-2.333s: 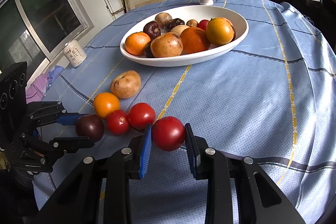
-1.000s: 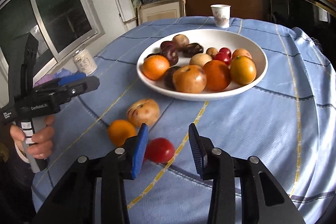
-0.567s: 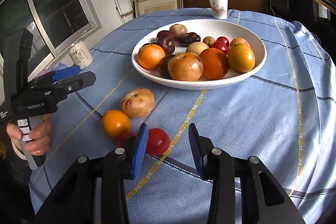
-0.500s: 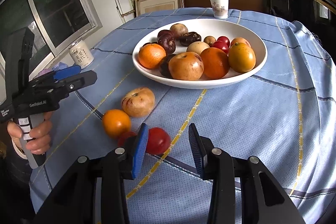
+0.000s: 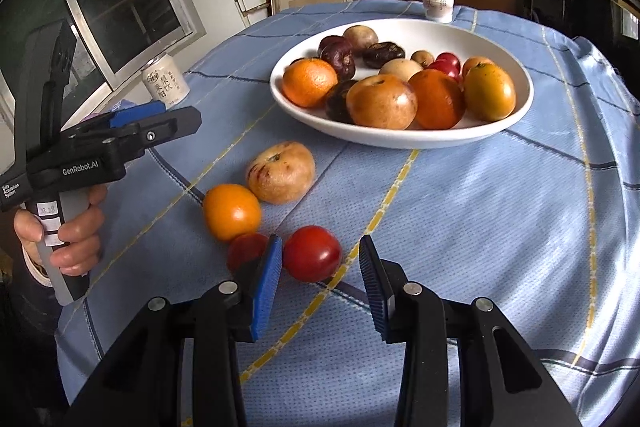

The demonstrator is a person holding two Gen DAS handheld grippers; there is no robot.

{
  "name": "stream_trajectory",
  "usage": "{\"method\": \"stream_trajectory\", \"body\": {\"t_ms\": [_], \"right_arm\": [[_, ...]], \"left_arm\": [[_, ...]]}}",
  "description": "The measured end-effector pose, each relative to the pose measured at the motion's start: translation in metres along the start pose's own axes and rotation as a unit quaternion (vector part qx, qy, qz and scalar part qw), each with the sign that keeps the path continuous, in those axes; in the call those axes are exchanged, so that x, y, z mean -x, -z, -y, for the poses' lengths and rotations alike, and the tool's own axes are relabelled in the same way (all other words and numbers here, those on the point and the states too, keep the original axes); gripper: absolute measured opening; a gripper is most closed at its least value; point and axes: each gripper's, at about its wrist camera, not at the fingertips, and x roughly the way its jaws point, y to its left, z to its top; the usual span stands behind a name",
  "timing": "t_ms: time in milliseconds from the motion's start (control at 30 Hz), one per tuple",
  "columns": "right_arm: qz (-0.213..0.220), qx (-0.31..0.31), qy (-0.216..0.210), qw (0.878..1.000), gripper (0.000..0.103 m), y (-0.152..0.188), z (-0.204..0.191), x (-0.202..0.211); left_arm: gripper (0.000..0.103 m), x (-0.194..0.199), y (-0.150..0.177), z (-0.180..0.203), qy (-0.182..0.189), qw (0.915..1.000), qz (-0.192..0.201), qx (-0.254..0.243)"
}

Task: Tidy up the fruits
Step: 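Move the right tool to another red tomato and close on it, then close the left tool on an orange while the right tool holds the tomato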

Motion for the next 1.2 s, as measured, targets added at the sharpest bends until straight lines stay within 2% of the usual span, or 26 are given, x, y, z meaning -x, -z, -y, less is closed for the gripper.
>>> {"method": "stream_trajectory", "body": {"t_ms": [167,267,500,667,767,833,900,967,1200], "right_arm": [[-0.007,0.013,0.011,1.000,0.040,0.002,-0.009,-0.008],[-0.006,0.009,0.010,1.000,0.033,0.001,-0.008,-0.008],[0.002,-0.007,0.009,1.000,0.031,-0.001,-0.003,-0.007],[0.032,-0.032,0.028,0.999,0.031,-0.004,0.010,0.004],[0.027,-0.049,0.031,0.998,0.031,-0.005,0.018,0.002],[0.025,-0.054,0.032,0.998,0.031,-0.005,0.021,0.001],[0.025,-0.053,0.033,0.998,0.031,-0.005,0.021,0.001],[0.025,-0.049,0.033,0.998,0.031,-0.004,0.020,0.001],[0.025,-0.045,0.034,0.998,0.031,-0.004,0.019,0.001]], "left_arm": [[0.098,0.002,-0.001,-0.001,0.003,1.0000,-0.001,0.003],[0.098,0.003,-0.001,-0.002,0.007,1.0000,0.000,0.006],[0.098,0.001,0.000,0.000,0.005,1.0000,-0.007,-0.001],[0.098,-0.001,0.009,0.018,0.083,0.9941,-0.046,-0.053],[0.098,0.004,0.017,0.034,0.103,0.9896,-0.045,-0.090],[0.090,0.005,0.022,0.041,0.110,0.9874,-0.047,-0.104],[0.072,0.000,0.024,0.042,0.125,0.9850,-0.064,-0.101],[0.063,-0.006,0.025,0.041,0.136,0.9835,-0.079,-0.090],[0.058,-0.010,0.026,0.039,0.161,0.9799,-0.090,-0.076]]}}
